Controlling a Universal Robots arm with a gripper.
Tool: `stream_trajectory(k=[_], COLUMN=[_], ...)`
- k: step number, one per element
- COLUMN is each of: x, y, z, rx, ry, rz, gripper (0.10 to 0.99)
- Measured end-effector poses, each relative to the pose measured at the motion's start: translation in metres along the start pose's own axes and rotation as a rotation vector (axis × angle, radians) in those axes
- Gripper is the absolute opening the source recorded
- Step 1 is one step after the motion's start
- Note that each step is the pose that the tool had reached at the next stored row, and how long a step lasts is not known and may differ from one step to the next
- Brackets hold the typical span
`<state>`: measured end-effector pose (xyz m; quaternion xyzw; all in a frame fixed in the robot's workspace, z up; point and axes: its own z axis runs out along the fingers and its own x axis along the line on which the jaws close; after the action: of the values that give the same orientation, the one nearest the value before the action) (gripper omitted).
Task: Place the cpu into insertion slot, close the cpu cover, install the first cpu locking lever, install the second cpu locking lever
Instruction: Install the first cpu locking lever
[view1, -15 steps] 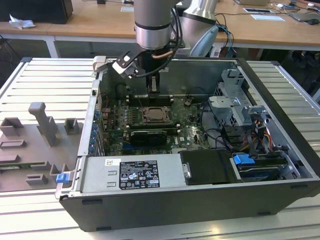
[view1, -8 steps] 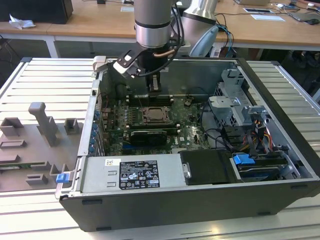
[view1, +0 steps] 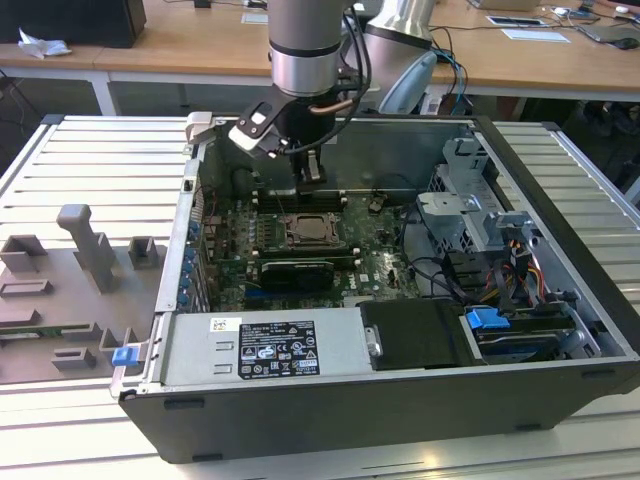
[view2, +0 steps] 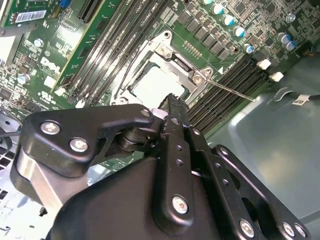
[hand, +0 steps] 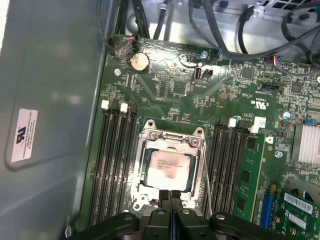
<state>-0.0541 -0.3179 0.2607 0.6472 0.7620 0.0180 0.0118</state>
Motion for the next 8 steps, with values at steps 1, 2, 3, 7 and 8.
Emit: stream_trajectory(k=[1,2,3,7,8], x=[0.0,0.0,0.0,0.0,0.0], y=[0.0,-0.0001,-0.0001,-0.0001,0.0], z=[0.0,0.0001,0.0001,0.0003,0.0004], rx=[0.0,0.0,0.0,0.001,0.001], ry=[0.0006,0.0013,0.0021,0.0058,0.0077], rz=[-0.013,-0.029,-0.052,-0.137,-0.181], gripper=[0.106,0.106,0.106,0.106,0.106])
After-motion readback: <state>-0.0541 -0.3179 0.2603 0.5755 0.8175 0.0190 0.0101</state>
